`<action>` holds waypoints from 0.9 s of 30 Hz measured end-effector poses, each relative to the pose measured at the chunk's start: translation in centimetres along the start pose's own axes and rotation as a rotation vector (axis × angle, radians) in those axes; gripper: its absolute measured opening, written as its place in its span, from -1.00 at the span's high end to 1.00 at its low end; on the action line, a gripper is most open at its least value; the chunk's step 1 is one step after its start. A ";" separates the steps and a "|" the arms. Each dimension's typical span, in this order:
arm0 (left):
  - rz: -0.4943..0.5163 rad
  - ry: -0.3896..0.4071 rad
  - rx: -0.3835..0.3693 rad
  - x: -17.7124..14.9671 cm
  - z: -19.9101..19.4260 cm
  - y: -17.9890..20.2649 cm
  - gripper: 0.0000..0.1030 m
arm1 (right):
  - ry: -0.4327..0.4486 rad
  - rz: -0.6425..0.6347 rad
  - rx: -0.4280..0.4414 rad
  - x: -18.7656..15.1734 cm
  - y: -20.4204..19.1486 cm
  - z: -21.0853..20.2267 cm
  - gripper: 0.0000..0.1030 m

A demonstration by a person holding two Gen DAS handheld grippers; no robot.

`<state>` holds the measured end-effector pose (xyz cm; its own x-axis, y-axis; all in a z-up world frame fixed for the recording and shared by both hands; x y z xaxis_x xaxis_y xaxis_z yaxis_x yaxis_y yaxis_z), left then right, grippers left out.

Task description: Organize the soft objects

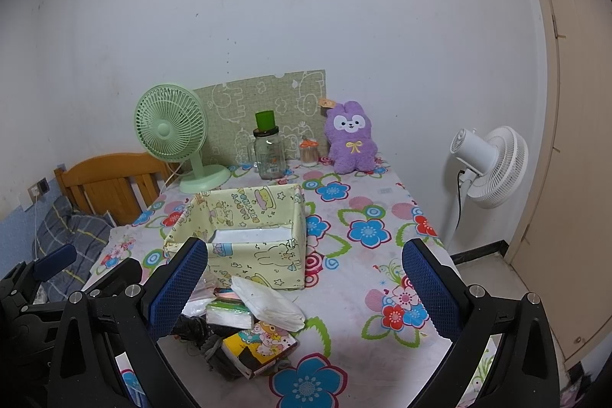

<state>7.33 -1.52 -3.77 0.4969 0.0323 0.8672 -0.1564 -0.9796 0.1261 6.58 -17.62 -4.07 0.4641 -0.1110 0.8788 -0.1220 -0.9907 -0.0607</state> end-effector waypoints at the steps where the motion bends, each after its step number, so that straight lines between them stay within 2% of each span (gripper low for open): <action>1: -0.001 -0.002 0.001 0.0 0.0 0.0 -0.99 | 0.000 0.000 0.000 0.0 0.0 0.0 -0.99; 15: -0.005 0.000 0.007 0.0 0.1 0.5 -0.98 | -0.007 0.001 0.005 0.0 0.0 0.0 -0.99; 27: -0.022 -0.034 -0.008 -1.1 2.0 -0.6 -0.80 | -0.036 -0.023 0.018 -0.7 -1.3 1.9 -0.96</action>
<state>8.59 -1.36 -5.74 0.5290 0.0466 0.8474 -0.1520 -0.9771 0.1486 8.11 -16.45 -5.54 0.4982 -0.0908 0.8623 -0.0950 -0.9942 -0.0498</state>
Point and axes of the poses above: each gripper's, at about its wrist camera, not at the fingertips, and z roughly the way its jaws point, y to its right, x to its top, the point moved 6 cm from there along z, roughly the way its jaws point, and after that the axes turned 11 degrees about -x, right-handed, at the moved point
